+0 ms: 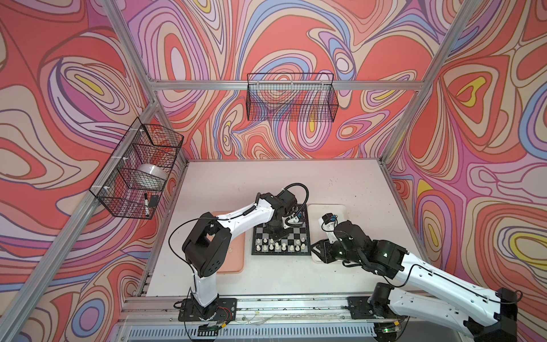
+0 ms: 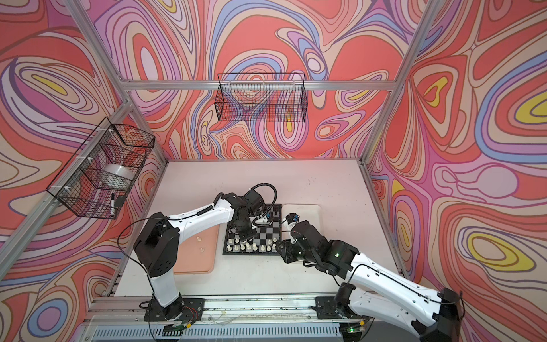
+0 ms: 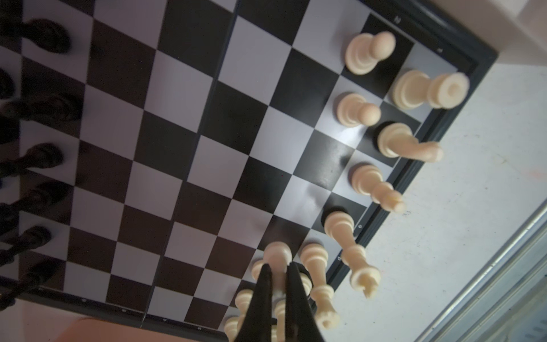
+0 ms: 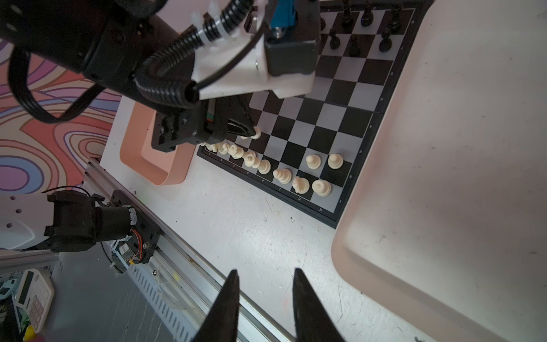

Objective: Set up the chess pieces on the board
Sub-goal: 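Lower the white pawn onto a near-row square beside the white pawns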

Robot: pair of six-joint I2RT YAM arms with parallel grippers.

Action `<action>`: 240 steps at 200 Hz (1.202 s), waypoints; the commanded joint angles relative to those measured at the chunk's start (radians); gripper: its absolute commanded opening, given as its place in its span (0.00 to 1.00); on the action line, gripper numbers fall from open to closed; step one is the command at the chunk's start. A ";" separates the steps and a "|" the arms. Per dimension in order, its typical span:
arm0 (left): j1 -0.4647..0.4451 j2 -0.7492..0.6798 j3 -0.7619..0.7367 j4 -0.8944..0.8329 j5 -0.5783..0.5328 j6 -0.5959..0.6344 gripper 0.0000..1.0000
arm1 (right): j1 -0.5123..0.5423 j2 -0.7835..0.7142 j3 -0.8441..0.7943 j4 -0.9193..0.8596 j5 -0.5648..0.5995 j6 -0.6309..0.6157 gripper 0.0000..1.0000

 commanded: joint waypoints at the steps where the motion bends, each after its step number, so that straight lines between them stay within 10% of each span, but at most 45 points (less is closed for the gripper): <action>1: -0.006 0.019 -0.011 -0.001 -0.004 0.016 0.08 | -0.003 -0.011 -0.013 -0.003 0.015 0.006 0.31; 240: -0.010 0.054 -0.026 0.011 0.013 0.011 0.10 | -0.004 -0.021 -0.033 -0.001 0.015 0.011 0.31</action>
